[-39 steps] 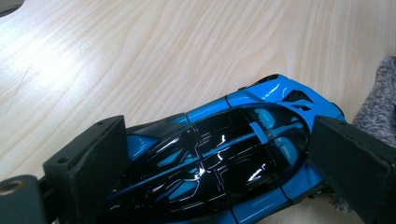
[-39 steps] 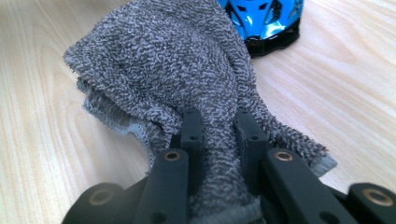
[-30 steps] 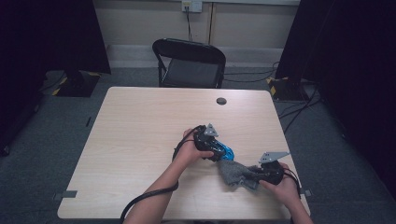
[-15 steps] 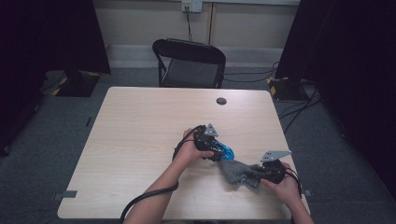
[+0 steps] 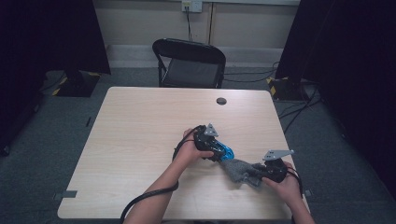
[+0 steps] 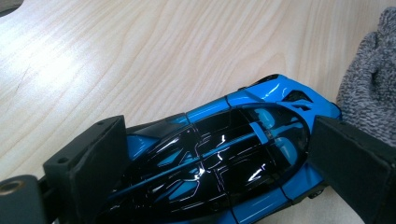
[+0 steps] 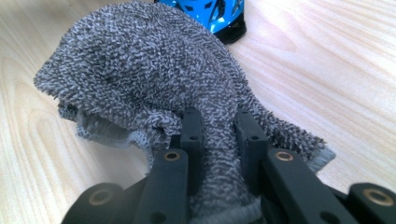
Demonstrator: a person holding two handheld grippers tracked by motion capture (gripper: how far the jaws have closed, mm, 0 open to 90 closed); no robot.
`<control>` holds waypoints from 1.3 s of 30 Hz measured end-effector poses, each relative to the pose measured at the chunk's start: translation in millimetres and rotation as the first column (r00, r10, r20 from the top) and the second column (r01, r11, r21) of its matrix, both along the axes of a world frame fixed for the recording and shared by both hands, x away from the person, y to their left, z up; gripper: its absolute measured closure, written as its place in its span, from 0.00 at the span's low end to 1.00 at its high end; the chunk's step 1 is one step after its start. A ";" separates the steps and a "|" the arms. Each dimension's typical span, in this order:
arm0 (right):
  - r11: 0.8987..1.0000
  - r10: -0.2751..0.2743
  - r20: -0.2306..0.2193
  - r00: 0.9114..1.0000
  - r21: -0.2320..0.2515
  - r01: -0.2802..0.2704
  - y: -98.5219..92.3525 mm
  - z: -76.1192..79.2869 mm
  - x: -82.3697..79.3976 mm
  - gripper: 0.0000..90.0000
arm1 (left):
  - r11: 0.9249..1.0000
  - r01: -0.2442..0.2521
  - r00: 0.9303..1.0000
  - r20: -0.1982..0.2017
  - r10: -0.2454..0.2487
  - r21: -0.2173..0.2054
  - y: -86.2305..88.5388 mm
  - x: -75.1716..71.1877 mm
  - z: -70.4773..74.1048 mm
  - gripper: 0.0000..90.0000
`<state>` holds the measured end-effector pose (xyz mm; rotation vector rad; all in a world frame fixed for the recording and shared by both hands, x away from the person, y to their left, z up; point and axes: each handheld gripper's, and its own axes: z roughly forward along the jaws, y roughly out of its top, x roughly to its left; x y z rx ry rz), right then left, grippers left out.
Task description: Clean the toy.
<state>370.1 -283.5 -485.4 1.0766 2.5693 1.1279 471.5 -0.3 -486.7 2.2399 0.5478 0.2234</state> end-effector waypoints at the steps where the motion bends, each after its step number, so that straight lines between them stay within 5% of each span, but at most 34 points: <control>1: 1.000 -0.006 0.001 1.000 0.001 0.006 -0.6 -0.1 0.3 0.85 | 1.000 -0.001 1.000 0.001 0.001 0.000 0.0 -0.1 0.0 0.05; 39: 0.991 -0.133 0.021 0.991 -0.017 0.134 -17.2 -0.1 5.6 0.85 | 1.000 0.001 1.000 0.000 -0.001 0.003 0.0 0.2 0.2 0.06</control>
